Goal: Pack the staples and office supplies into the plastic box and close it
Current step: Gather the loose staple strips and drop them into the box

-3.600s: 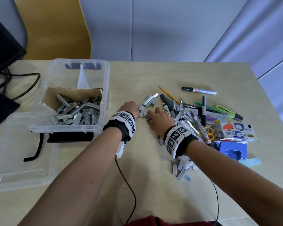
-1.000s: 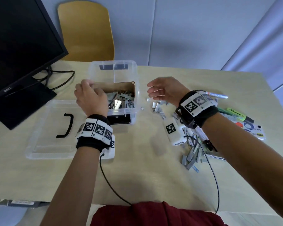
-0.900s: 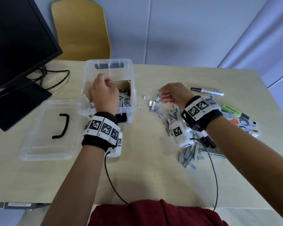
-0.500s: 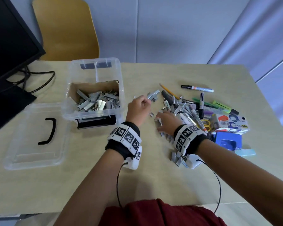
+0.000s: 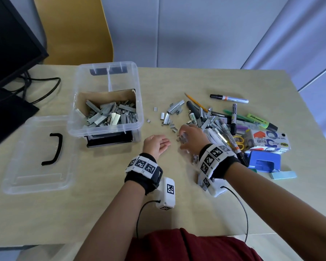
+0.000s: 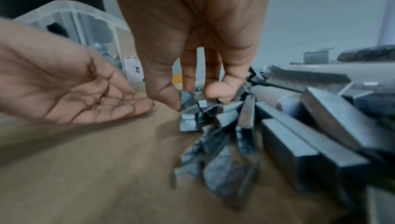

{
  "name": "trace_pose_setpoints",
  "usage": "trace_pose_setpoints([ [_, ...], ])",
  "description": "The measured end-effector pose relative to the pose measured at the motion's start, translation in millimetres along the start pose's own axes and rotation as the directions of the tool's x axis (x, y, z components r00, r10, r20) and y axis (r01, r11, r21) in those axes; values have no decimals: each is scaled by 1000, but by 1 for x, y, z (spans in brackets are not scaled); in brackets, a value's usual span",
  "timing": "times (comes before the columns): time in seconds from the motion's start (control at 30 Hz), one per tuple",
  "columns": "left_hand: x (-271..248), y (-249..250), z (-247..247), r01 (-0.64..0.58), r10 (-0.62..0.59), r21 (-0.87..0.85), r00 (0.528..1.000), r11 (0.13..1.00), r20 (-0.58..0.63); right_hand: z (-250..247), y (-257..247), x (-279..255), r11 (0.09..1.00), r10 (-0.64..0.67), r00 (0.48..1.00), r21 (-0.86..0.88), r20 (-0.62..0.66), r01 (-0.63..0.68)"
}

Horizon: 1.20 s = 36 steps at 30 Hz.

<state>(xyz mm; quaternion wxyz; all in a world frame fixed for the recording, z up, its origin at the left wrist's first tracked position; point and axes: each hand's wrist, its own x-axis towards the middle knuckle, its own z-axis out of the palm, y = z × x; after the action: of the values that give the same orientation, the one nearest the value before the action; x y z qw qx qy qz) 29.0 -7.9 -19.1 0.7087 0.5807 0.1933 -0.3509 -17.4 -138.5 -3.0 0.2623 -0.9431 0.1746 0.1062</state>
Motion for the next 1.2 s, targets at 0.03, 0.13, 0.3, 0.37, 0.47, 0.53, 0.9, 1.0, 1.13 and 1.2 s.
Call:
trace_pose_setpoints([
  [0.03, -1, -1, 2, 9, -9, -17, 1000, 1000, 13, -2, -1, 0, 999, 9, 1000, 35, -10, -8],
  [0.13, -4, -2, 10, 63, -56, -98, 996, 993, 71, -7, -13, -3, 991, -30, 999, 131, -16, 32],
  [0.3, -5, -1, 15, 184, -158, -209, 978, 960, 136, -12, -39, -8, 981, -146, 989, 127, 9, 144],
  [0.37, -2, 0, 13, 216, -191, -235, 974, 948, 123, -18, -40, -6, 980, -126, 992, 152, -10, 126],
  [0.47, 5, -1, 6, 202, -188, -174, 978, 964, 92, -29, -28, 4, 978, -22, 998, 204, -63, 34],
  [0.53, 8, -3, 0, 207, -195, -160, 977, 965, 86, -29, -16, 12, 989, 40, 997, 148, -64, -30],
  [0.9, 11, -5, -8, 189, -174, -181, 980, 965, 97, 4, -14, 19, 973, -75, 994, -211, 76, 90],
  [1.0, 12, -6, -8, 187, -172, -178, 980, 966, 96, 4, -16, 20, 976, -59, 995, -205, 80, 75],
  [1.13, 11, -6, -8, 187, -175, -195, 981, 963, 79, 4, -9, 23, 988, -5, 997, -155, 75, 16],
  [1.2, 12, -6, -8, 180, -171, -218, 983, 959, 59, 3, -6, 22, 997, 26, 999, -70, 48, -23],
])
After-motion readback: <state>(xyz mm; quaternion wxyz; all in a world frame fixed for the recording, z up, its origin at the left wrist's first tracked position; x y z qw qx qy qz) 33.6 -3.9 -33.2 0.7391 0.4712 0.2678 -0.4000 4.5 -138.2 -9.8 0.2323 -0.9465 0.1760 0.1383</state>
